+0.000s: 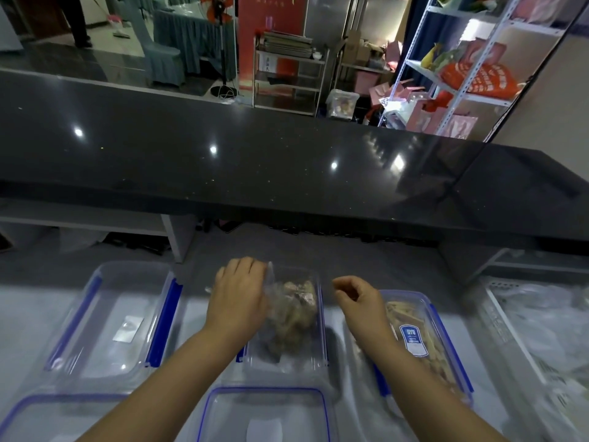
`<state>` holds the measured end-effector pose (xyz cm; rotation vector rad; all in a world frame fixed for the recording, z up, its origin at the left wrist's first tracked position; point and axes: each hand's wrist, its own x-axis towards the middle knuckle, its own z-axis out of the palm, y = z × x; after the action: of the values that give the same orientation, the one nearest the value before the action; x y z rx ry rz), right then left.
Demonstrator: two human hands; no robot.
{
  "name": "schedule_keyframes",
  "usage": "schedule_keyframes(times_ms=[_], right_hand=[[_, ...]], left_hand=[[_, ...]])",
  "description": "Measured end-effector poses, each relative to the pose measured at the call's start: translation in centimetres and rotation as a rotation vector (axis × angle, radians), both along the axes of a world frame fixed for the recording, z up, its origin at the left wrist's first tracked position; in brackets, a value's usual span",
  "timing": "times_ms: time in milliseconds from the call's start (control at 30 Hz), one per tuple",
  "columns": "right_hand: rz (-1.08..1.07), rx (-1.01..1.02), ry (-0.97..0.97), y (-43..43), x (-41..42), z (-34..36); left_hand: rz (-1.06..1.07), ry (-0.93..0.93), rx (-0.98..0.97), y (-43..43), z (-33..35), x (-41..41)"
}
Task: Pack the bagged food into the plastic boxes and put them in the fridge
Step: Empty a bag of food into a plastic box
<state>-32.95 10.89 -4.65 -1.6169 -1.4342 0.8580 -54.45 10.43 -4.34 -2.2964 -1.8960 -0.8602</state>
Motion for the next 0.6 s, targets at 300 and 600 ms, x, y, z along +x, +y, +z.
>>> schedule_keyframes(times_ms=[300, 600], right_hand=[[0.033, -0.038, -0.078, -0.3, -1.4, -2.6], [0.019, -0.057, -0.060, -1.2, -1.2, -2.7]], left_hand=[[-0.327, 0.286, -0.149, 0.2, -1.1, 3.3], [-0.180, -0.274, -0.389, 0.4, -0.6, 3.3]])
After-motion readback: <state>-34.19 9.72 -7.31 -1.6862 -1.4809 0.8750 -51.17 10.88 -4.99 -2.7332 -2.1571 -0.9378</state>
